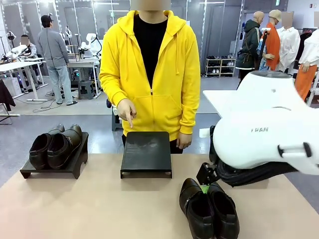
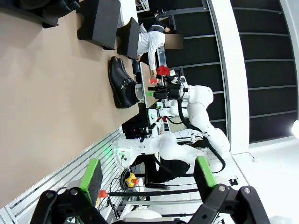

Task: Place the shoes on the stand as instructed by the person.
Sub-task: Pick up another pair of Shoes and place it on the Shoes Stand indicated by the person.

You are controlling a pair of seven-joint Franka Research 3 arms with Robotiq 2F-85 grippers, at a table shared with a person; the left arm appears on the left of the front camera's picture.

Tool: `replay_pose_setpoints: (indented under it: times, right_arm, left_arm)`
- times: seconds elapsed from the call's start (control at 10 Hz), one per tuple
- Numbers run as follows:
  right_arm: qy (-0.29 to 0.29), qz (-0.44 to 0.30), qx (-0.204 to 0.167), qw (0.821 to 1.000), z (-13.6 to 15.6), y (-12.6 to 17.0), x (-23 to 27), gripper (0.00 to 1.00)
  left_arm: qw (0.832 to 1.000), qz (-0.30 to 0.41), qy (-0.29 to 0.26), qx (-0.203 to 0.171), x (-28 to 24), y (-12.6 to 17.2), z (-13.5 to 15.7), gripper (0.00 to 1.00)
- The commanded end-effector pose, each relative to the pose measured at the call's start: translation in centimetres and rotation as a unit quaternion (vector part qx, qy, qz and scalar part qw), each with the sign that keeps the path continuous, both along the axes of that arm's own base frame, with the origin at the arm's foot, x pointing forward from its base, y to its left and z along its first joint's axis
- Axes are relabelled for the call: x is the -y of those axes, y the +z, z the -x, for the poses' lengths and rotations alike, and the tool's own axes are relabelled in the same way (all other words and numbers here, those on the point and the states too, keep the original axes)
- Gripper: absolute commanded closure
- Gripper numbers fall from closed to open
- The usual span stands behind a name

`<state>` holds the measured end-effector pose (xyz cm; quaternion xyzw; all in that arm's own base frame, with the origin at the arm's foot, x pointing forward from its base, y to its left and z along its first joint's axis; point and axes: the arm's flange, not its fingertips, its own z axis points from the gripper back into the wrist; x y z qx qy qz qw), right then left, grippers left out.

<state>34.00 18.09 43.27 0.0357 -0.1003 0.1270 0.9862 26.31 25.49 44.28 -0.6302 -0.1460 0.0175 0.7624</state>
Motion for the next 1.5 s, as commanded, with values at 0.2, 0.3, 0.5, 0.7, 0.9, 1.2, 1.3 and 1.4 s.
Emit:
replay_pose_setpoints:
  times: [0.2,0.3,0.5,0.7,0.9,1.2,1.3,1.4]
  right_arm:
    - [-0.030,0.032,-0.010,0.999,0.4,-4.8,-0.9,0.00]
    - [-0.029,0.043,-0.012,0.999,0.6,-5.7,-1.2,0.00]
    - [-0.036,0.047,-0.019,0.998,0.7,-7.1,-1.5,0.00]
    - [-0.047,0.045,-0.030,0.997,0.8,-8.5,-1.6,0.00]
    - [-0.054,0.034,-0.047,0.997,0.5,-10.2,-1.3,0.00]
    - [-0.064,0.019,-0.068,0.995,0.4,-11.5,-1.1,0.00]
    - [-0.066,0.018,-0.070,0.995,0.7,-11.8,-1.0,0.22]
    - [-0.064,0.024,-0.063,0.996,0.8,-11.9,-0.9,0.60]
  left_arm:
    - [1.000,0.000,-0.008,0.004,0.0,0.1,0.4,0.00]
    - [1.000,0.000,-0.008,0.004,0.0,0.1,0.4,0.00]
    - [1.000,0.000,-0.008,0.004,0.0,0.1,0.4,0.00]
    - [1.000,0.000,-0.008,0.004,0.0,0.1,0.4,0.00]
    - [1.000,0.000,-0.008,0.004,0.0,0.1,0.4,0.00]
    - [1.000,0.000,-0.008,0.004,0.0,0.1,0.4,0.00]
    - [1.000,0.000,-0.008,0.004,0.0,0.1,0.4,0.00]
    - [1.000,0.000,-0.008,0.004,0.0,0.1,0.4,0.00]
